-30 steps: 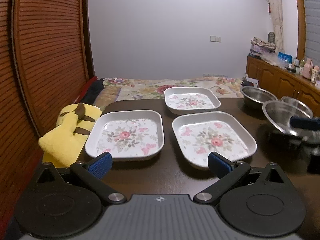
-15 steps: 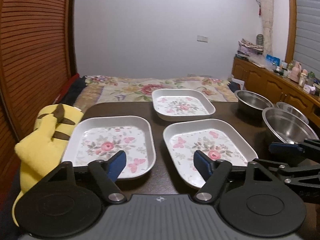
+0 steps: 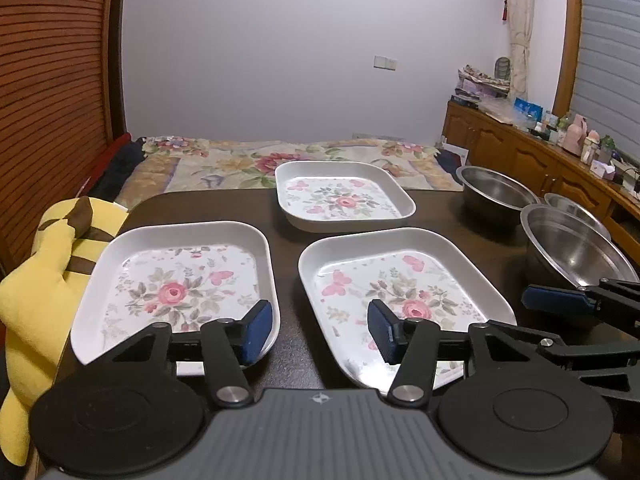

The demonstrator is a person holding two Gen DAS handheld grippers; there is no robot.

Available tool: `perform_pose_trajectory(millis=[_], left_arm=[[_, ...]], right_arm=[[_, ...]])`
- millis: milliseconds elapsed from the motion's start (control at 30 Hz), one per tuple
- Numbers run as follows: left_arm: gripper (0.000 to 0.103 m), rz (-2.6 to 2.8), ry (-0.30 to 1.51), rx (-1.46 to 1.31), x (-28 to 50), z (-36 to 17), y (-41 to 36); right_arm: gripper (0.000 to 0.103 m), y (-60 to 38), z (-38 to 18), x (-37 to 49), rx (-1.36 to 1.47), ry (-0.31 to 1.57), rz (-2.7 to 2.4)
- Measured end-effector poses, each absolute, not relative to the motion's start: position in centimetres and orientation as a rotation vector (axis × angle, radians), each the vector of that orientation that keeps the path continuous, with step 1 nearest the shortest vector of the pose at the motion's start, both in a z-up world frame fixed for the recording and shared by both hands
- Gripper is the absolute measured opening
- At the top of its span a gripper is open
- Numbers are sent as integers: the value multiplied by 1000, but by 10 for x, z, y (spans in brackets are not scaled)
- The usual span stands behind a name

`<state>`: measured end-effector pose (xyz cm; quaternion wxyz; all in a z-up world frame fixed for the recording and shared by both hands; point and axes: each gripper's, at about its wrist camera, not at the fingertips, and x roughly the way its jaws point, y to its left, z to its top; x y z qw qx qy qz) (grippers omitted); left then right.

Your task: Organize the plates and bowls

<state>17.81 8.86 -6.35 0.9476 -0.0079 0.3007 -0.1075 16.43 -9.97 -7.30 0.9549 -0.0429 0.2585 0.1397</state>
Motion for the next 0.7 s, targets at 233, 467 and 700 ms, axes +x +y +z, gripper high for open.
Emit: perform_pose_trajectory(millis=[233,467,700], left_arm=[[40,-221,619,16,181,-68,85],[31,-221,617,44,183,-68,85],[27,-224,628,68,189,-67,86]], right_arm=[[51,-86,-77,169,-153,519,228],[48,-78,-62,189,-194,506,207],[46,-78,-44,224,-278,566,202]])
